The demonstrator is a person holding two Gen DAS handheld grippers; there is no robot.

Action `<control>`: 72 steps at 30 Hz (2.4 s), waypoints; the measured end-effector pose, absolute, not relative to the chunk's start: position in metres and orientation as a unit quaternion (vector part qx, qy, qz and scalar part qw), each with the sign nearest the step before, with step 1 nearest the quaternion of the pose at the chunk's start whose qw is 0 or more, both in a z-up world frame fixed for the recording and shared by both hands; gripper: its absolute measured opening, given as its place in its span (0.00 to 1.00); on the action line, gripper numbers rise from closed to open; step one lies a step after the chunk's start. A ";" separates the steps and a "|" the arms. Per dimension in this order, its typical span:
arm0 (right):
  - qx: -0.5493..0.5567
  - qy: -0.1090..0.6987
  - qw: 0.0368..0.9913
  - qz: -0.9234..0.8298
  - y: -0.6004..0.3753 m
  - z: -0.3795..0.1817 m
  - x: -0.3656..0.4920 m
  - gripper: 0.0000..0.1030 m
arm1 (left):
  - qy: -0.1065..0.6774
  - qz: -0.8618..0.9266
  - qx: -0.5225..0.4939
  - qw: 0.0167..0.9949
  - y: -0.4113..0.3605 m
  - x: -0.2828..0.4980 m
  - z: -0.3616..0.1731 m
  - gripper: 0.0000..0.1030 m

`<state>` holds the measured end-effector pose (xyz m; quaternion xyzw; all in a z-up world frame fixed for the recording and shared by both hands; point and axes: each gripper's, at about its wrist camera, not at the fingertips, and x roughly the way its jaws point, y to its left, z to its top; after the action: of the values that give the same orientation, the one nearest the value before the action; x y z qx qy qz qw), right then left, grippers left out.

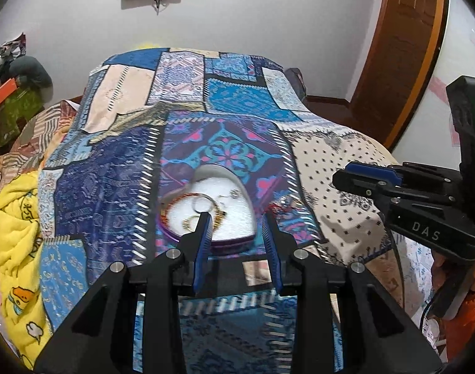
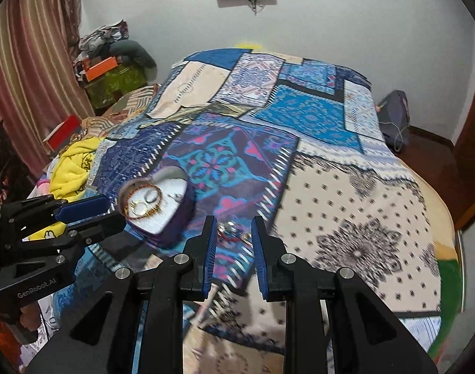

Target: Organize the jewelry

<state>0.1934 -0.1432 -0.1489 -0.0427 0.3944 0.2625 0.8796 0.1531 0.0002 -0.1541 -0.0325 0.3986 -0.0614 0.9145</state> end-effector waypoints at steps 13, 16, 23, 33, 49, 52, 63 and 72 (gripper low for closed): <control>-0.024 0.418 0.877 0.236 -0.182 -0.168 0.196 0.20 | 0.449 -0.108 -0.055 0.885 -0.040 0.171 -0.189 0.31; -0.020 0.426 0.874 0.234 -0.186 -0.174 0.199 0.20 | 0.464 -0.115 -0.050 0.877 -0.052 0.178 -0.202 0.31; -0.014 0.444 0.864 0.238 -0.190 -0.187 0.207 0.20 | 0.482 -0.105 -0.072 0.867 -0.052 0.196 -0.223 0.31; -0.016 0.462 0.847 0.264 -0.173 -0.202 0.219 0.27 | 0.478 -0.092 -0.090 0.869 -0.035 0.212 -0.229 0.31; -0.040 0.477 0.831 0.284 -0.149 -0.224 0.235 0.29 | 0.468 -0.084 -0.051 0.878 -0.034 0.223 -0.232 0.02; -0.047 0.473 0.832 0.286 -0.144 -0.226 0.236 0.29 | 0.455 -0.080 -0.050 0.885 -0.031 0.215 -0.226 0.02; -0.066 0.455 0.840 0.288 -0.134 -0.228 0.238 0.19 | 0.422 -0.075 -0.073 0.900 -0.009 0.193 -0.195 0.02; -0.049 0.449 0.846 0.284 -0.142 -0.213 0.222 0.19 | 0.386 -0.082 -0.073 0.916 -0.007 0.177 -0.159 0.02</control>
<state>0.2219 -0.1418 -0.2127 -0.0489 0.4488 0.2837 0.8460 0.1769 -0.0075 -0.1588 -0.0728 0.3859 -0.0819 0.9160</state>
